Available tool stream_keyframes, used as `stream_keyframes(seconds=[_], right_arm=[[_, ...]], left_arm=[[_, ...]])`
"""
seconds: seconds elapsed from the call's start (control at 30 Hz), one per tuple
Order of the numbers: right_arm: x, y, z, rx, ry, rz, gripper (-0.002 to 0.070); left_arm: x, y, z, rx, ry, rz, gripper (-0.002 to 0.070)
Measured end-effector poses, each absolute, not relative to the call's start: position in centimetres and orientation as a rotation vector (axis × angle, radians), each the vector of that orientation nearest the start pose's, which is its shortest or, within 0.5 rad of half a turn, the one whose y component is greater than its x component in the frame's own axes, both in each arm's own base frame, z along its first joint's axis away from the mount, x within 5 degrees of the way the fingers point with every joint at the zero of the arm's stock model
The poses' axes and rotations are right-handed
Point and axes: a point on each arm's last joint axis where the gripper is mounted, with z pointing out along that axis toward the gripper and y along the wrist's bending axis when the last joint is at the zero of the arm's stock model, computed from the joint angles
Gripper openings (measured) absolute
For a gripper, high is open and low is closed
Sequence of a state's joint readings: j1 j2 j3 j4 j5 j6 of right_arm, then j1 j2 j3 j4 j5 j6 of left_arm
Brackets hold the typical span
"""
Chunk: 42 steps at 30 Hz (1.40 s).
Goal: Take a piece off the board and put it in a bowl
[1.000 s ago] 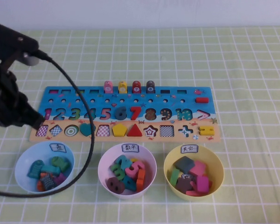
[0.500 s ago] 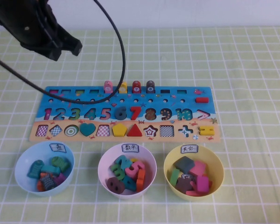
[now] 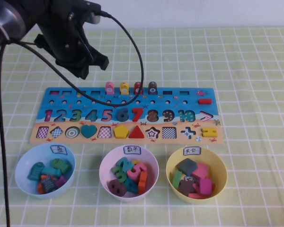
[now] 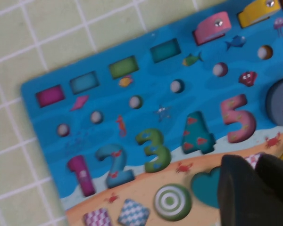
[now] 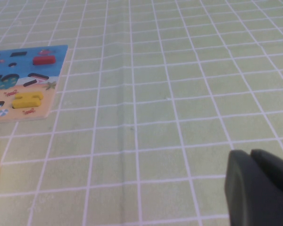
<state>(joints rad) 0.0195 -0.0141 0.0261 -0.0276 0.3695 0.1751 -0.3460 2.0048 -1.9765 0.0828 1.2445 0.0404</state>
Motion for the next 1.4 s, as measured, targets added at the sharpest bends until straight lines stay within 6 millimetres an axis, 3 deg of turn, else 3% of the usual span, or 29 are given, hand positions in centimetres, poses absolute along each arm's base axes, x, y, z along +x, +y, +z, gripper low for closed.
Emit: stream_keyframes(seconds=[0.2,0.33,0.47,0.9,1.4], right_arm=[[5.3,0.0,17.2,0.128,1.862,0.107,-0.0017],[5.3,0.0,17.2,0.128,1.862,0.107,-0.0017],[5.3,0.0,17.2,0.128,1.862,0.107,-0.0017],[5.3,0.0,17.2,0.128,1.862,0.107,-0.0017],[5.3,0.0,17.2,0.128,1.862,0.107,-0.0017]], left_arm=[[42.6,-15.3,30.5,0.533,2.698,-0.057,0.0265],[43.8,-15.8,30.3,0.49,2.652,-0.081,0.0328],[44.9,-16.2,29.7,0.458,2.618,-0.094,0.034],[47.0,-16.8,25.2,0.418,2.656,-0.076,0.0343],[48.0,-17.1,24.0,0.402,2.609,-0.085,0.0343]])
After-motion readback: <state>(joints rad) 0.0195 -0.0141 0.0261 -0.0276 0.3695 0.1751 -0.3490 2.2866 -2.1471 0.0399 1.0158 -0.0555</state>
